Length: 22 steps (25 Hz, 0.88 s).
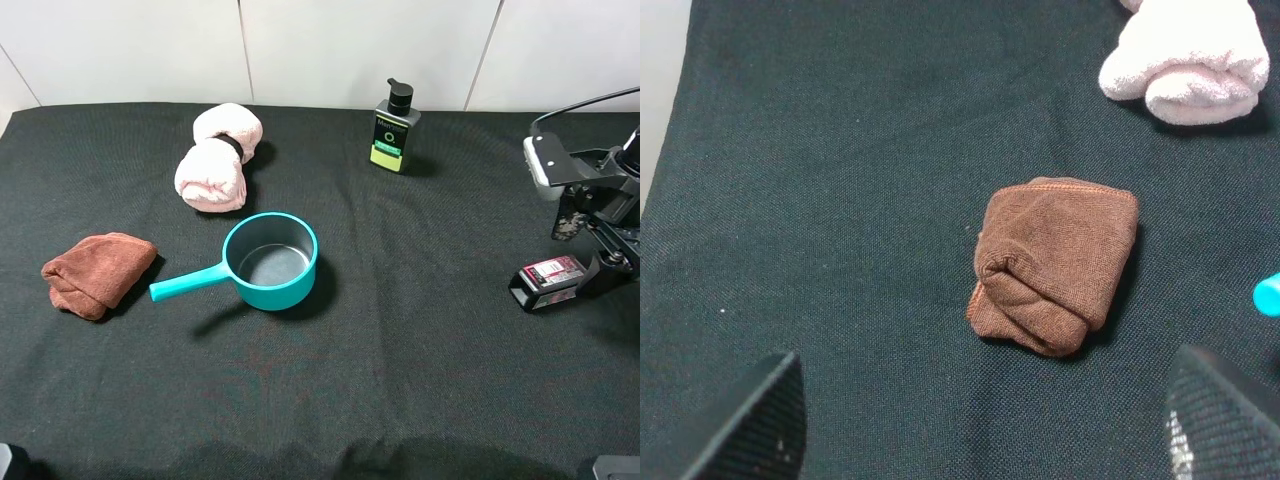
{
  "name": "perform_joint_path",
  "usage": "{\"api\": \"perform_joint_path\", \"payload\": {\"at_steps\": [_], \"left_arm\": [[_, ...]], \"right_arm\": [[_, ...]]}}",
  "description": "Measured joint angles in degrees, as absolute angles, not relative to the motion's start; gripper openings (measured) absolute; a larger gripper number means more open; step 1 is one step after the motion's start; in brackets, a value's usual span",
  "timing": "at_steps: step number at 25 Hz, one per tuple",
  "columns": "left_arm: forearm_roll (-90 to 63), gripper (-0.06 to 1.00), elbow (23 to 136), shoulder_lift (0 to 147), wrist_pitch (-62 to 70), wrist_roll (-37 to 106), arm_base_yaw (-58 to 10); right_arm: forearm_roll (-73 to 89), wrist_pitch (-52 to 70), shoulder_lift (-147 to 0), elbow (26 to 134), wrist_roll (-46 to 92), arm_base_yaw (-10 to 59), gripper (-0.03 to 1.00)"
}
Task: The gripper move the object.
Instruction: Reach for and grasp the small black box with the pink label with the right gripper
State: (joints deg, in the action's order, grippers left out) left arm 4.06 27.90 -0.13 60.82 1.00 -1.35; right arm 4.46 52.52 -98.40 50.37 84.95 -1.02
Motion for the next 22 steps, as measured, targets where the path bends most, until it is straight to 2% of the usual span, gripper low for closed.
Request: {"api": "perform_joint_path", "payload": {"at_steps": [22], "left_arm": [[4.06,0.77,27.90,-0.13,60.82,1.00,-1.35]], "right_arm": [[5.06,50.85,-103.12,50.39,85.48,-1.02,0.62]]}}
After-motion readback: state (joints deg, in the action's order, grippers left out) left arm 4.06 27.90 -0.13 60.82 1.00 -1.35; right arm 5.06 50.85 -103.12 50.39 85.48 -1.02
